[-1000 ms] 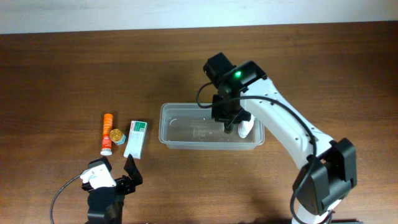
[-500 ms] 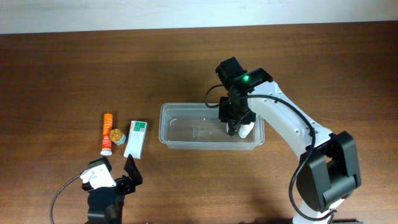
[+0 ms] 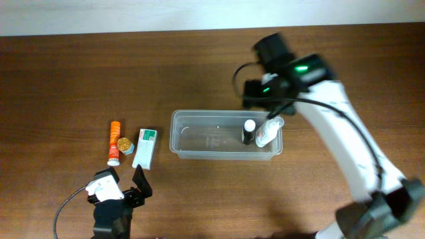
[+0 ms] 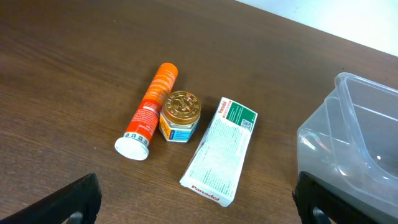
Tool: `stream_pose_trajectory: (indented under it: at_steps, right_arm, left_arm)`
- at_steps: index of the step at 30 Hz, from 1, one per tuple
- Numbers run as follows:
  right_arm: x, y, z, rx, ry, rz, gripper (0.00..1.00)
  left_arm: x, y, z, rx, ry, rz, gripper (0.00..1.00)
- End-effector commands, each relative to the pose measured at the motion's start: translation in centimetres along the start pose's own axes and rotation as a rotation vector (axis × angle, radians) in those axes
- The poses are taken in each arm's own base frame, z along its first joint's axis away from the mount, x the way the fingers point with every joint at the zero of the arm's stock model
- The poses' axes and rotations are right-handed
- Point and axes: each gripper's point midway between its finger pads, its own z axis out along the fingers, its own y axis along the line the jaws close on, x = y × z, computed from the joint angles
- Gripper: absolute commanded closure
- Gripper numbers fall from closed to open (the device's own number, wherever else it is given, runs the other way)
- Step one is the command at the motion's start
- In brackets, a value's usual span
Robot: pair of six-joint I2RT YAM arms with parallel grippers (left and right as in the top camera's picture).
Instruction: Pack container
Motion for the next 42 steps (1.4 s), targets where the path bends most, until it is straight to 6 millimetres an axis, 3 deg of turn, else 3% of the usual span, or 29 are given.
stream_pose_trajectory:
  at_steps: [1,5,9,12,20,25,29,36,42]
  right_arm:
    - [-2.4,-3.5,-3.6,0.006,-0.102,0.087,0.18]
    - [-3.4,-8.0,-4.4,0.052,-0.108,0.173,0.18]
    - [-3.6,-10.9,-4.1,0.094,-0.084,0.208,0.17]
    - [-4.1,-12.6,-3.9,0.111,-0.084,0.241,0.08]
    - [-4.3,-17.3,-1.4,0.140,-0.002,0.334,0.01]
    - [-3.7,-18.5,1.1,0.123,0.087,0.365,0.01]
    - [-3.6,-18.7,1.8,0.128,0.110,0.368,0.01]
    - [-3.6,-18.7,1.8,0.128,0.110,0.368,0.01]
    - [-3.6,-18.7,1.8,0.128,0.110,0.369,0.01]
  left_arm:
    - [-0.1,-0.1,0.0,0.008,-0.006,-0.009,0.00]
    - [-0.3,-0.2,0.0,0.013,-0.017,-0.011,0.00]
    - [-0.3,-0.2,0.0,0.012,-0.015,-0.011,0.01]
    - [-0.3,-0.2,0.0,0.015,-0.015,-0.012,0.01]
    - [-4.1,-1.7,-1.7,0.070,-0.106,-0.023,0.01]
    - [-8.1,-1.4,-3.7,-0.011,-0.093,0.037,0.01]
    - [-10.1,-1.7,-3.8,-0.092,0.058,0.080,0.01]
    - [-13.4,-3.3,-0.2,-0.215,0.424,0.195,0.01]
    - [-16.0,-2.5,4.1,-0.318,0.598,0.243,0.01]
